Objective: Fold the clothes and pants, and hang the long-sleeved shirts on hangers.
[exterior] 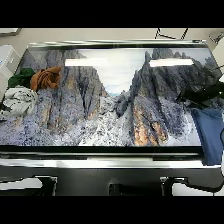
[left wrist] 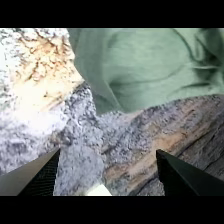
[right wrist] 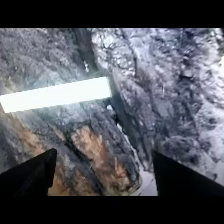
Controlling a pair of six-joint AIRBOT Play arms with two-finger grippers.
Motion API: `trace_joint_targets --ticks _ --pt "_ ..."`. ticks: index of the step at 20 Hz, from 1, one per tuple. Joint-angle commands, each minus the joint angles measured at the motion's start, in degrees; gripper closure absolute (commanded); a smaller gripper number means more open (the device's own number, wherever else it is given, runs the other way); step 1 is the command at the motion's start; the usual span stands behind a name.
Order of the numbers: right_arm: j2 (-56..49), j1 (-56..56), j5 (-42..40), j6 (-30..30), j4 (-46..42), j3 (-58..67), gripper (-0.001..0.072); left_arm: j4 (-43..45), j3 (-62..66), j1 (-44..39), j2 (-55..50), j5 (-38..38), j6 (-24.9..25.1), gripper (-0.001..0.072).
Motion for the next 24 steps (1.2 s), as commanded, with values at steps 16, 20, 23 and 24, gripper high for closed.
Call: trace_joint_targets --ticks 16,20,23,24 --pt "5.5 5.1 8.2 5.8 7.9 0.0 0.0037 -16.7 -4.9 -5.1 -6.6 23.8 16.9 0.0684" --pt "9.4 5.4 7.8 5.8 7.0 0.0 0.0038 -16.6 -5.7 -9.2 12.8 19.1 25.1 0.0685" --pt "11.5 5.4 7.2 5.8 7.2 0.0 0.0038 -16.7 -9.8 -17.7 31.5 18.6 25.2 0.0684" --pt "11.8 5.4 7.2 5.8 7.5 0.0 0.0038 -16.7 -12.0 -22.4 37.2 18.8 24.7 0.0684"
